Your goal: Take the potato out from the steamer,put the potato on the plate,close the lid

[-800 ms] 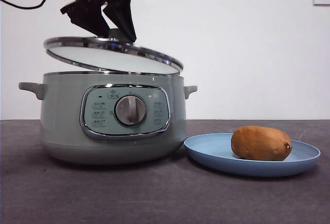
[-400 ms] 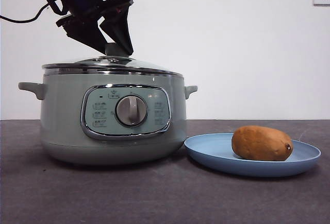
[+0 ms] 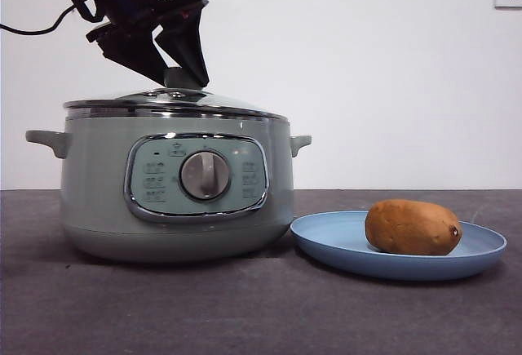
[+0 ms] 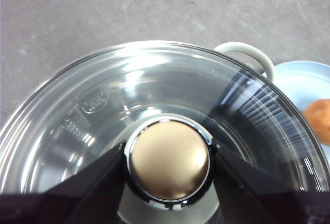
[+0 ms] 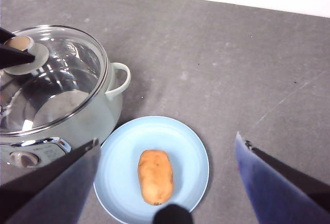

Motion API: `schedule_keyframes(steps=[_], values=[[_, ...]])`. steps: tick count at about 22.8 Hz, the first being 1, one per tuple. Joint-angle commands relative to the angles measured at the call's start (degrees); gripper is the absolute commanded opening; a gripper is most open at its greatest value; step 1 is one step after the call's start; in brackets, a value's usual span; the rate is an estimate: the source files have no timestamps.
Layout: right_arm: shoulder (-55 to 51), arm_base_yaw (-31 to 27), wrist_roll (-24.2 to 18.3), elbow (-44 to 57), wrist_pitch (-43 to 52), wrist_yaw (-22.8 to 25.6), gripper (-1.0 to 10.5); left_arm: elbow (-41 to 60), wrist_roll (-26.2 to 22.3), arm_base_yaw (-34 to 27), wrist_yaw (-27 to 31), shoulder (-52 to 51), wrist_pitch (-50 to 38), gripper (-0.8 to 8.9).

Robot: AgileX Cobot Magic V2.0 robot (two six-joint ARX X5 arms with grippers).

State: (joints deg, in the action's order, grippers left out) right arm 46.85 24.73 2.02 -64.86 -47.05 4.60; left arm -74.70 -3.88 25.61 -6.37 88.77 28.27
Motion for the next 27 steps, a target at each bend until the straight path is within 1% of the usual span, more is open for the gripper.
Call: schedule_keyframes(steps=[1, 6, 7, 8, 10, 11, 12, 13, 16, 21, 27], values=[[-0.11, 0.02, 0.57, 0.07, -0.2, 0.0, 4.4, 1.29, -0.24, -0.28, -1.25, 0.5, 5.92, -0.08], [-0.15, 0.02, 0.57, 0.07, -0.24, -0.13, 4.4, 1.29, -0.04, -0.74, -1.14, 0.5, 6.95, 0.03], [-0.15, 0.02, 0.57, 0.07, -0.26, -0.13, 4.4, 1.29, 0.44, -0.79, -1.09, 0.5, 6.91, 0.27], [-0.15, 0.02, 0.57, 0.07, -0.26, -0.13, 4.4, 1.29, 1.05, -0.94, -1.07, 0.5, 6.73, 0.81], [-0.15, 0.02, 0.57, 0.07, -0.28, -0.13, 4.4, 1.29, 2.1, -1.14, -1.01, 0.5, 6.01, 2.64], [-0.15, 0.02, 0.57, 0.07, -0.31, -0.15, 4.4, 1.29, 2.67, -1.22, -1.03, 0.5, 5.62, 3.38], [-0.15, 0.02, 0.57, 0.07, -0.39, -0.15, 4.4, 1.29, 3.02, -1.27, -1.01, 0.5, 5.18, 4.01], [-0.15, 0.02, 0.57, 0.07, -0.57, -0.15, 4.4, 1.29, 3.34, -1.29, -1.01, 0.5, 4.72, 4.18], [-0.15, 0.02, 0.57, 0.07, -1.46, -0.15, 4.4, 1.29, 3.91, -1.33, -0.57, 0.5, 3.04, 4.16], [-0.15, 0.02, 0.57, 0.07, -2.84, -0.15, 4.4, 1.29, 3.89, -1.33, 2.05, 0.5, -0.09, 4.16], [-0.15, 0.02, 0.57, 0.07, -3.06, -0.13, 4.4, 0.15, 3.65, -1.38, 7.41, -0.46, -2.99, 4.16]])
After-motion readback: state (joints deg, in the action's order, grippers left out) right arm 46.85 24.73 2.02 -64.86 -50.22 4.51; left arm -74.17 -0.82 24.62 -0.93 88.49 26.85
